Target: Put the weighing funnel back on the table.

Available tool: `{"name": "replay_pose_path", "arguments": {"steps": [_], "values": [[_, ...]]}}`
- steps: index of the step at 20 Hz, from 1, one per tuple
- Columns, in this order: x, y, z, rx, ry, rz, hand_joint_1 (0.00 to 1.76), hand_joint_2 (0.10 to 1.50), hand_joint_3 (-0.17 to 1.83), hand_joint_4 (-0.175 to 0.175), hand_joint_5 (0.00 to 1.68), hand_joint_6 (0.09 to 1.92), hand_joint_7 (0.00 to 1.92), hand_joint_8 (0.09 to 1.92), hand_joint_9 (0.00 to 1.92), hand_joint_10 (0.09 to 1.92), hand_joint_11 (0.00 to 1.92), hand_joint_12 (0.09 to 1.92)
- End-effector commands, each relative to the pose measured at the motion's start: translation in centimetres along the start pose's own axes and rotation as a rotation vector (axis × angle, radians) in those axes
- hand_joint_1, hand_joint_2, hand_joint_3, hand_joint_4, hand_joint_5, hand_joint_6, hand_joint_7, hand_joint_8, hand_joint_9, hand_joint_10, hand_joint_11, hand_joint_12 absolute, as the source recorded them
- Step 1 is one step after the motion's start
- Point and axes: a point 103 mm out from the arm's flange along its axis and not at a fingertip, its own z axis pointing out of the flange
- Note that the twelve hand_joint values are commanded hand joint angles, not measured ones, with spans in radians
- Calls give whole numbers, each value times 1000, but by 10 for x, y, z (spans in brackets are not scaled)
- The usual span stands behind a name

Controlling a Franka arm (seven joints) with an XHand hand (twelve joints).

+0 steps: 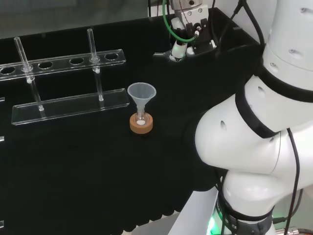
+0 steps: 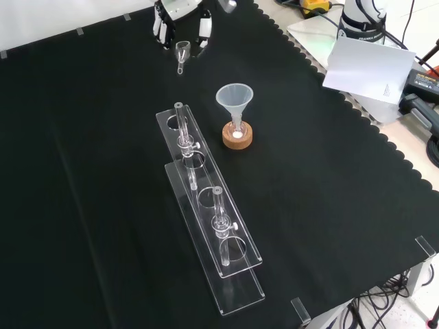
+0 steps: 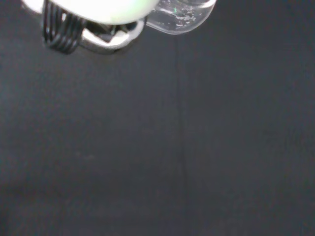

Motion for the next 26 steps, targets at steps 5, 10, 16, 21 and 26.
{"name": "replay_pose_path", "arguments": {"steps": [5,10,16,21,26], "values": [[4,99,49,56,-74,-47,1133,669,592,175,1332,538,842,621,1305,87,1125,818],[10,116,62,73,-88,-65,1133,669,593,175,1331,540,841,622,1305,87,1124,819],[17,129,79,93,-95,-83,1133,669,593,175,1330,543,841,622,1305,87,1124,820],[23,136,93,103,-85,-99,1132,670,594,175,1329,545,840,623,1305,87,1123,821],[30,139,107,112,-64,-114,1132,670,594,175,1328,547,840,623,1304,87,1122,821]]}}
